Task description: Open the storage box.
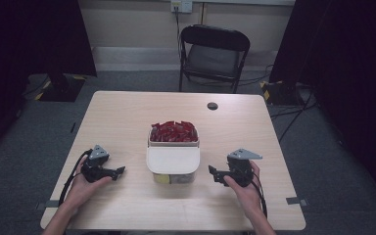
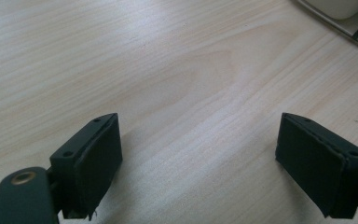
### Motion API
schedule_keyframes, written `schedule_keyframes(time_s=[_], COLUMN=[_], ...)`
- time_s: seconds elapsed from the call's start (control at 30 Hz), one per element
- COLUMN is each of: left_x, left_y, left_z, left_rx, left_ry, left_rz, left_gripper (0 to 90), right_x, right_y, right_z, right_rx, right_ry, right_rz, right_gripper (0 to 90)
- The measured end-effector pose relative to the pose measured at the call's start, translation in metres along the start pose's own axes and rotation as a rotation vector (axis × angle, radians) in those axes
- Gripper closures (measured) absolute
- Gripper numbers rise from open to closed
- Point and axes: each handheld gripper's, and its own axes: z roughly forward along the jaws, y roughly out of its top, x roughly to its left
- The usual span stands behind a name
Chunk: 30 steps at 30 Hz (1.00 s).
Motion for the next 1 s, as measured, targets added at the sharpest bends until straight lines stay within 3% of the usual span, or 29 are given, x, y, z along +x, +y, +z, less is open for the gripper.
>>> schedule_keyframes(time_s=[0.73, 1.0], left_x=[0.000, 0.000], left_y=[0.000, 0.000], left_z=[0.000, 0.000], left_rx=[0.000, 0.001], left_ry=[-0.001, -0.001], left_rz=[0.000, 0.000], left_gripper=[13.9, 13.9], right_x=[0.045, 0.050], right_y=[0.003, 0.007], right_z=[0.008, 0.014], right_rx=[0.014, 0.025], right_ry=[0.119, 0.143], right_rz=[-0.081, -0.093], right_gripper=[16.2, 14.2])
